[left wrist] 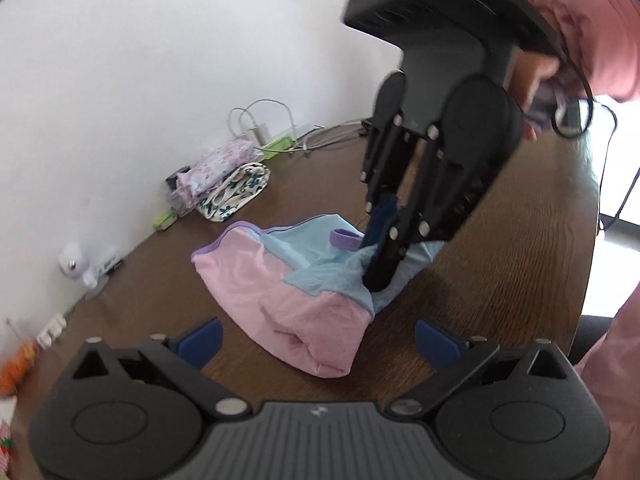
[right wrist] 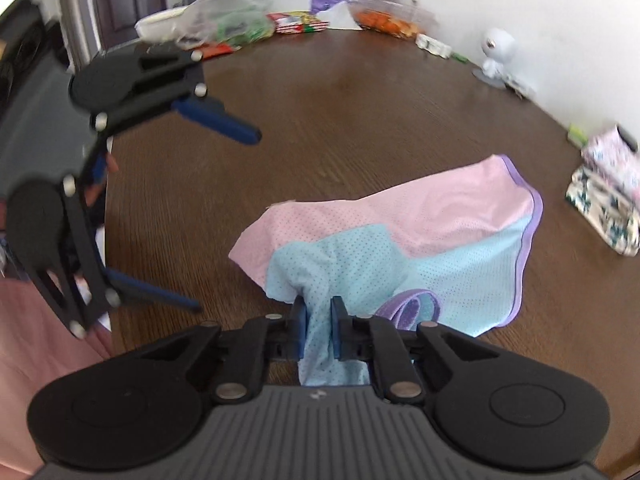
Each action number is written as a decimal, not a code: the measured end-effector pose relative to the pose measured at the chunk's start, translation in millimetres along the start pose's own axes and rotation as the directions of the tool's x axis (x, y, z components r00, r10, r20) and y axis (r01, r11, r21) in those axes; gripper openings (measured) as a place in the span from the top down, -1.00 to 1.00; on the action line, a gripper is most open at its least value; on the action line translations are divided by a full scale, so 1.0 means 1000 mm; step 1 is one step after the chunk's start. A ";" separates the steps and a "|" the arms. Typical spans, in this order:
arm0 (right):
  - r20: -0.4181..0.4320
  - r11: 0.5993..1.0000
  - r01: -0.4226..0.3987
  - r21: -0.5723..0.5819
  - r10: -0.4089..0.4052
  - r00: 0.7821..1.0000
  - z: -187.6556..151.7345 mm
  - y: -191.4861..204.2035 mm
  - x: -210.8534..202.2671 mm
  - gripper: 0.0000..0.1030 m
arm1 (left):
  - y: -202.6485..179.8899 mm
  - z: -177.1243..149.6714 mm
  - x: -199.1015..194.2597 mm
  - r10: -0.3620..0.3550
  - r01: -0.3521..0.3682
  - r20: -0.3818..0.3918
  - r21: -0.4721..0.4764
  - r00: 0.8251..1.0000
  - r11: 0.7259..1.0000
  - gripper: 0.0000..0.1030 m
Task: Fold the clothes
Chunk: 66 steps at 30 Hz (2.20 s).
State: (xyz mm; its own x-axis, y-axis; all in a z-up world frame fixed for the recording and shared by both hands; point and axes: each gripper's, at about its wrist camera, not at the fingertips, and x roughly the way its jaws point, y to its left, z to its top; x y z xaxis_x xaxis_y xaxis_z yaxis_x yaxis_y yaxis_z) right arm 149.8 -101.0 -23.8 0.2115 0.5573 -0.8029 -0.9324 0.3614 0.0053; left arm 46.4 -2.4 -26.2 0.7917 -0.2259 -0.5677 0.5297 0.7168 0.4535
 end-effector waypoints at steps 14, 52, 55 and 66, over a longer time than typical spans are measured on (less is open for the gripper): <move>-0.025 0.998 -0.063 0.000 0.063 0.998 0.017 -0.019 -0.010 0.79 | -0.009 -0.003 0.055 0.030 0.000 -0.054 0.493 0.998 0.870 -0.10; 0.085 0.969 -0.195 -0.153 0.209 0.974 -0.040 0.002 -0.014 0.56 | 0.102 0.038 0.063 -0.648 0.622 -0.177 -0.185 0.741 0.761 0.60; 0.067 0.942 -0.336 0.008 0.335 0.940 -0.028 -0.029 -0.016 0.56 | 0.117 0.040 0.066 -0.711 0.663 -0.138 -0.275 0.689 0.696 0.33; 0.015 0.843 -0.451 0.293 0.468 0.884 -0.012 -0.101 0.028 0.56 | 0.145 0.022 0.111 -0.674 0.578 -0.125 -0.417 0.728 0.702 0.10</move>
State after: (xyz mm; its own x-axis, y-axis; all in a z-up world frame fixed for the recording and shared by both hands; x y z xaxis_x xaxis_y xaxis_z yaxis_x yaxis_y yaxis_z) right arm 246.1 -130.9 -54.1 -0.2448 0.6726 -0.6983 -0.7957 0.2721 0.5411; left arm 217.9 61.9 -8.1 0.1815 -0.5652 -0.8047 0.7019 0.6476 -0.2966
